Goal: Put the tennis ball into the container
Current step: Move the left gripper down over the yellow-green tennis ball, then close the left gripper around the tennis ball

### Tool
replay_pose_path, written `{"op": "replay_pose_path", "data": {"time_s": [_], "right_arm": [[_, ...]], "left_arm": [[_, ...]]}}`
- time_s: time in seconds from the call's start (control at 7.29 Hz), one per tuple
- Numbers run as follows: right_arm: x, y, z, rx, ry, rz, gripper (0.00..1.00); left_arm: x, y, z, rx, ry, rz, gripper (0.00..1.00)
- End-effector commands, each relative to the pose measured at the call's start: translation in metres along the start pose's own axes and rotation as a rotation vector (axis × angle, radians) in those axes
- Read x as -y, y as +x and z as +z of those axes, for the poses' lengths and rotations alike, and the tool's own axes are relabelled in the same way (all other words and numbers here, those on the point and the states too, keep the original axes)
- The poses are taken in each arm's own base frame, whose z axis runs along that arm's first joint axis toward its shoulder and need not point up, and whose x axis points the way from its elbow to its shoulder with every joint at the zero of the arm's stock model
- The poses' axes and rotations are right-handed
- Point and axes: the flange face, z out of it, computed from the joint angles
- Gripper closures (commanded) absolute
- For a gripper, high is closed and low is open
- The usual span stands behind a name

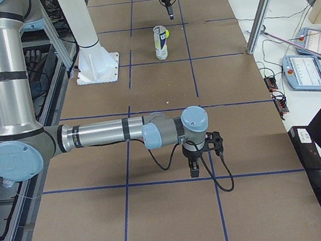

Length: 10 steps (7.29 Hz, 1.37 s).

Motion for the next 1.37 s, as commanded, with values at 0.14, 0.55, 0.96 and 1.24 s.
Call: {"op": "replay_pose_path", "data": {"time_s": [0.14, 0.55, 0.96, 1.24], "right_arm": [[0.0, 0.0, 0.0, 0.0, 0.0, 0.0, 0.0], [0.0, 0.0, 0.0, 0.0, 0.0, 0.0, 0.0], [0.0, 0.0, 0.0, 0.0, 0.0, 0.0, 0.0], [0.0, 0.0, 0.0, 0.0, 0.0, 0.0, 0.0]], "left_arm": [[-0.049, 0.051, 0.035, 0.103, 0.042, 0.047, 0.0], [-0.062, 0.047, 0.045, 0.114, 0.022, 0.06, 0.0], [-0.059, 0.04, 0.061, 0.139, 0.008, 0.059, 0.0], [-0.058, 0.04, 0.067, 0.148, 0.005, 0.05, 0.0]]}}
